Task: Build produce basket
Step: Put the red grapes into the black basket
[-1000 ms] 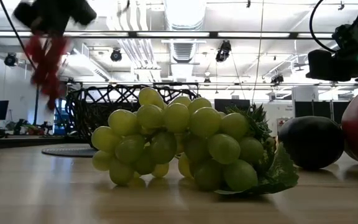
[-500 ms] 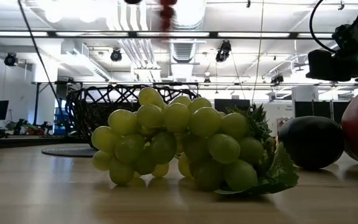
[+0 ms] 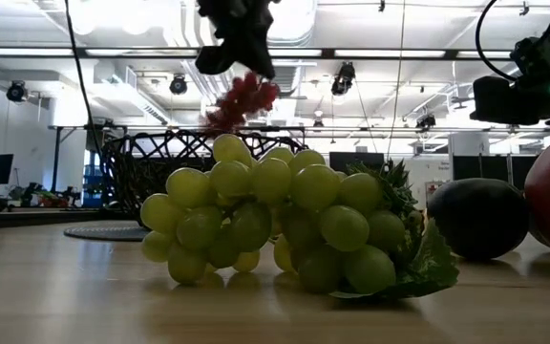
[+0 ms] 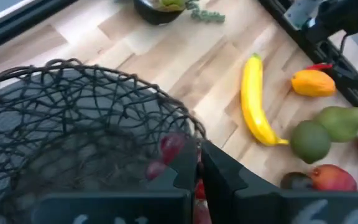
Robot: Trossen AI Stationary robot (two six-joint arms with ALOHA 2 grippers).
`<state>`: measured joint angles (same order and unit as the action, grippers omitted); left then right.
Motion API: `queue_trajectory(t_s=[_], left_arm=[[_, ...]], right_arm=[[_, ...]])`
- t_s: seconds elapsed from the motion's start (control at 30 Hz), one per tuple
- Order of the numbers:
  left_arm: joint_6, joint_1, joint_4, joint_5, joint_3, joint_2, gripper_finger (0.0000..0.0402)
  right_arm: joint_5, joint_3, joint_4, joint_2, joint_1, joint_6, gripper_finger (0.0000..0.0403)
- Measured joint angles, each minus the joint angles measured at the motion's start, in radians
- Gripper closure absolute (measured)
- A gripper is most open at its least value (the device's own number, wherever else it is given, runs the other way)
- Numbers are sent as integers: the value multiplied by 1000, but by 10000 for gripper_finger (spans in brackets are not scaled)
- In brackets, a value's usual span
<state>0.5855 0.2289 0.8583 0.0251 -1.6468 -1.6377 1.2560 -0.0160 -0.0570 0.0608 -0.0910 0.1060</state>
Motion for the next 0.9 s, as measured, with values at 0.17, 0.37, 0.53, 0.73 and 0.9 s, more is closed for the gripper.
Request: queue_trajectory(t_s=[0.17, 0.37, 0.53, 0.73, 0.9], left_arm=[[-22, 21, -4, 9, 22, 0, 402], [-42, 56, -8, 32, 100, -24, 401], [-19, 68, -2, 57, 133, -34, 401], [-22, 100, -52, 207, 156, -66, 401], [-24, 144, -140, 250, 181, -119, 401]], right_arm=[[0, 0, 0, 0, 0, 0, 394], [0, 0, 0, 0, 0, 0, 394], [0, 0, 0, 0, 0, 0, 394], [0, 0, 0, 0, 0, 1, 394], [0, 0, 0, 0, 0, 1, 394]])
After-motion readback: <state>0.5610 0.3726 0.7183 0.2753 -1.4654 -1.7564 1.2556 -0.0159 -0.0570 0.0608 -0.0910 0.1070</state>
